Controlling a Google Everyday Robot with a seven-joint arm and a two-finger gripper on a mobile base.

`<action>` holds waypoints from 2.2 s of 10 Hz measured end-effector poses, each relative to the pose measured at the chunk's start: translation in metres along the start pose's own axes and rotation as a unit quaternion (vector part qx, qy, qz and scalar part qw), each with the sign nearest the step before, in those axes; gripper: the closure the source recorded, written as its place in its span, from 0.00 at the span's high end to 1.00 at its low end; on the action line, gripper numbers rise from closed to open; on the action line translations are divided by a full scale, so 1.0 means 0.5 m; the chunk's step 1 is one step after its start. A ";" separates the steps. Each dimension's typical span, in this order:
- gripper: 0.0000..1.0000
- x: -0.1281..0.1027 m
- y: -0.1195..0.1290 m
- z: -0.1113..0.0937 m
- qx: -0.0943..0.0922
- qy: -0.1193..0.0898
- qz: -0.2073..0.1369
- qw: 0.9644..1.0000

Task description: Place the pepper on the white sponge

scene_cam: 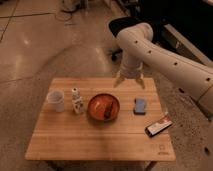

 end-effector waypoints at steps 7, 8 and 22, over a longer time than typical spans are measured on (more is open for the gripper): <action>0.80 -0.015 -0.102 0.090 0.028 0.000 -0.010 1.000; 0.80 -0.014 -0.114 0.110 0.033 0.000 -0.008 0.999; 0.80 0.003 -0.233 0.375 0.044 -0.048 -0.058 0.996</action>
